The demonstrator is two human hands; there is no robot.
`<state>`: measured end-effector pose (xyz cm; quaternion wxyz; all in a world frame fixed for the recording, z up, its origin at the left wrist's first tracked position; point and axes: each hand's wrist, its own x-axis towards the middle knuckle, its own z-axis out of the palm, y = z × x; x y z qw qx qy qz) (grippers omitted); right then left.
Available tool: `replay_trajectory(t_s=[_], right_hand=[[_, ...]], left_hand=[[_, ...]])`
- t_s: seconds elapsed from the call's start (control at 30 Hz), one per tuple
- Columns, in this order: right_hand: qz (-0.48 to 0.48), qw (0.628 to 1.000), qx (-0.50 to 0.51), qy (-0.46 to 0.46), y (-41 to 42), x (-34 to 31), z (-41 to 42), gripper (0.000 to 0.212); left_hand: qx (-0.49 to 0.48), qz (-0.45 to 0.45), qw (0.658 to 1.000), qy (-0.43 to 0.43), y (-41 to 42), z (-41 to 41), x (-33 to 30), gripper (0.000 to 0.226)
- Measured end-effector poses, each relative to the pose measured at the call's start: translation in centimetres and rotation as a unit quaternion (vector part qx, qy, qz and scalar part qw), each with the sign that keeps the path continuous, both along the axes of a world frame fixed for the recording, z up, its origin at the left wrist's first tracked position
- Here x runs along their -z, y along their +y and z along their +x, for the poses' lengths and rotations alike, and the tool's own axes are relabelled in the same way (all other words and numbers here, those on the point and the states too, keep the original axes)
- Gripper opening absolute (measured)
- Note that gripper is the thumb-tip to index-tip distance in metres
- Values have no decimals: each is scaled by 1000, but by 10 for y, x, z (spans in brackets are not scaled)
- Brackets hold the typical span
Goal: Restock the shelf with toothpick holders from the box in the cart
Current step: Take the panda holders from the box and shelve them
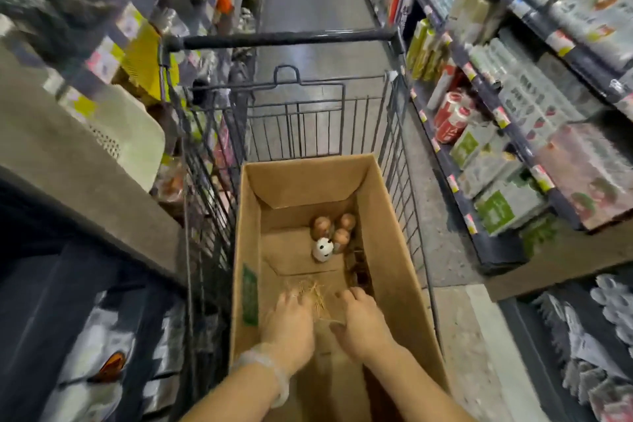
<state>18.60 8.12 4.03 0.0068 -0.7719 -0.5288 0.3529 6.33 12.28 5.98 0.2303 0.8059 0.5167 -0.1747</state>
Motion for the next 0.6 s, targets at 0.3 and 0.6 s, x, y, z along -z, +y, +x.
replay_trajectory(t_s=[0.3,0.6], right_hand=[[17,985,160,64,101,120,35,54],[88,961,255,68,166,185,72,59]], left_hand=[[-160,-58,983,-63,85,38,131,59],[-264,-72,937,-219,138,87,229,80]])
